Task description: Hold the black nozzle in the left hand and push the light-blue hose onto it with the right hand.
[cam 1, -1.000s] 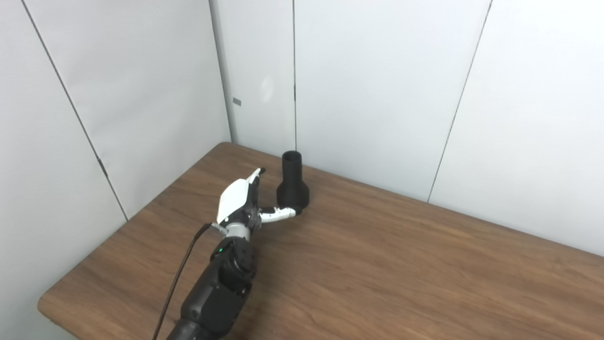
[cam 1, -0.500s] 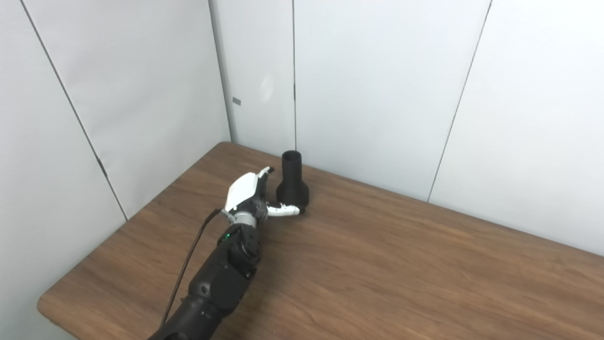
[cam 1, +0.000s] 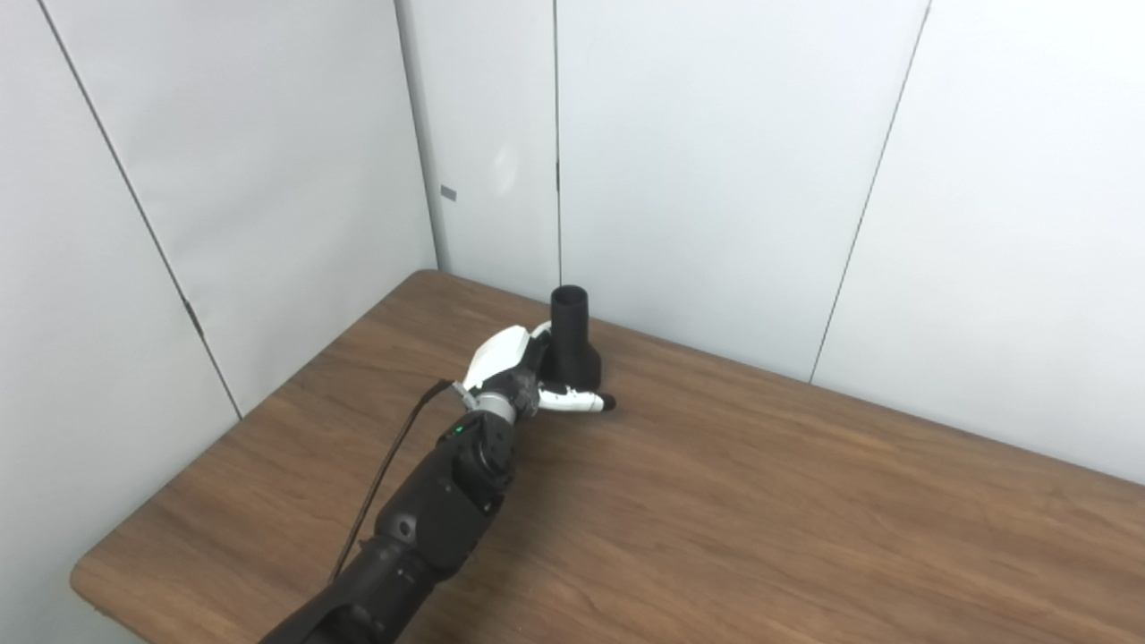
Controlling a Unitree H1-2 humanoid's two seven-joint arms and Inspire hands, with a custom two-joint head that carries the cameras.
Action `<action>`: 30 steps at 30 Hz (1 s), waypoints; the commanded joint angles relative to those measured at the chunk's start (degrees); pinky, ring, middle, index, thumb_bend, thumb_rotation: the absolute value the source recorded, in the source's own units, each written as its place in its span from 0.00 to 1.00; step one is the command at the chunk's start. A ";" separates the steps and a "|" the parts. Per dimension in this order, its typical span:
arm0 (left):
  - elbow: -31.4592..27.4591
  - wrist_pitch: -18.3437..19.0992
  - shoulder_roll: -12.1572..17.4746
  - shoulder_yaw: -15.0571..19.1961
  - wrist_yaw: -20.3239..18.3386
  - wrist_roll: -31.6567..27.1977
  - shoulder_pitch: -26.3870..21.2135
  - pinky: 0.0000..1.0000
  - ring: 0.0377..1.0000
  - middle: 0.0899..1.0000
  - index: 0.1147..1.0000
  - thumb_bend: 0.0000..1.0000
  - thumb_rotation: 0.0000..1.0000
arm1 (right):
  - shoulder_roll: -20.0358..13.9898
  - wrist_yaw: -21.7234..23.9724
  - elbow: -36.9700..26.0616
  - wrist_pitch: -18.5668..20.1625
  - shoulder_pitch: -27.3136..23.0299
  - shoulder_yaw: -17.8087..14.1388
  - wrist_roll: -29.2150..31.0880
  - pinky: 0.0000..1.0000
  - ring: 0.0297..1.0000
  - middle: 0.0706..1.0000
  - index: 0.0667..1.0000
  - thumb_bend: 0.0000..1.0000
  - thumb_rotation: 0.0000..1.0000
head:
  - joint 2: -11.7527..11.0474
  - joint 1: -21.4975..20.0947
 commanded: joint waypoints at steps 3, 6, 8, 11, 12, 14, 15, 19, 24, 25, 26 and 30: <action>4.58 -1.36 -0.61 -0.87 -0.26 -0.85 -0.02 0.76 0.89 0.91 0.92 1.00 0.31 | 0.18 0.35 -0.11 -0.40 1.21 0.22 0.02 0.34 0.44 0.46 0.44 0.50 0.17 | 0.19 -0.26; 5.95 -2.35 -0.41 -1.53 1.32 0.38 -0.23 0.74 0.86 0.88 0.90 1.00 0.32 | 0.11 0.19 0.00 -0.33 1.27 0.20 -0.21 0.34 0.44 0.47 0.44 0.50 0.17 | 0.24 -0.52; 7.03 -3.42 -0.48 -1.70 3.30 1.23 -0.18 0.72 0.83 0.86 0.88 1.00 0.31 | 0.23 0.09 -0.18 -0.32 1.34 0.17 -0.19 0.34 0.44 0.47 0.44 0.50 0.17 | 0.34 -0.65; 10.35 -8.17 -0.17 -2.66 7.95 2.81 -0.23 0.66 0.76 0.78 0.82 1.00 0.29 | 0.33 0.02 -0.43 -0.13 1.47 0.17 -0.15 0.34 0.45 0.47 0.45 0.51 0.17 | 0.47 -0.83; 11.78 -9.88 -0.11 -3.01 9.58 3.24 -0.36 0.68 0.74 0.76 0.80 1.00 0.28 | 0.33 0.04 -0.52 -0.06 1.50 0.19 -0.13 0.34 0.45 0.47 0.45 0.51 0.17 | 0.49 -0.92; 13.96 -12.21 -0.06 -3.58 11.98 4.03 -0.61 0.72 0.73 0.74 0.77 1.00 0.25 | 0.36 0.06 -0.66 0.03 1.54 0.21 -0.10 0.35 0.45 0.47 0.45 0.51 0.17 | 0.56 -1.05; 14.78 -12.70 -0.04 -4.32 13.22 5.03 -0.62 0.72 0.73 0.74 0.77 1.00 0.24 | 0.43 0.00 -1.04 0.35 1.61 0.23 -0.02 0.35 0.45 0.47 0.45 0.51 0.17 | 0.60 -1.13; 16.78 -12.50 0.25 -7.28 16.37 8.64 -0.80 0.78 0.75 0.75 0.76 1.00 0.20 | 0.46 -0.06 -1.76 0.87 1.92 0.25 -0.11 0.35 0.46 0.48 0.45 0.51 0.17 | 0.84 -1.26; 17.13 -11.03 0.52 -9.27 17.18 10.67 -0.81 0.80 0.75 0.75 0.74 1.00 0.15 | 0.49 -0.16 -2.30 1.39 2.14 0.18 -0.32 0.36 0.47 0.49 0.45 0.51 0.17 | 1.05 -1.33; 17.02 -10.75 0.52 -9.49 17.27 10.94 -0.75 0.81 0.76 0.75 0.73 1.00 0.13 | 0.49 -0.13 -2.31 1.41 2.15 0.18 -0.28 0.36 0.47 0.49 0.45 0.51 0.17 | 1.05 -1.33; 16.93 -10.53 0.53 -9.64 17.30 11.12 -0.71 0.81 0.76 0.74 0.73 1.00 0.11 | 0.48 -0.08 -2.30 1.39 2.15 0.18 -0.23 0.36 0.48 0.50 0.45 0.51 0.17 | 1.05 -1.33; 16.23 -9.94 0.60 -10.11 17.18 11.43 -0.35 0.84 0.76 0.74 0.67 1.00 0.09 | 0.61 -0.10 -2.59 1.62 2.20 0.17 -0.01 0.37 0.48 0.50 0.45 0.51 0.17 | 1.17 -1.51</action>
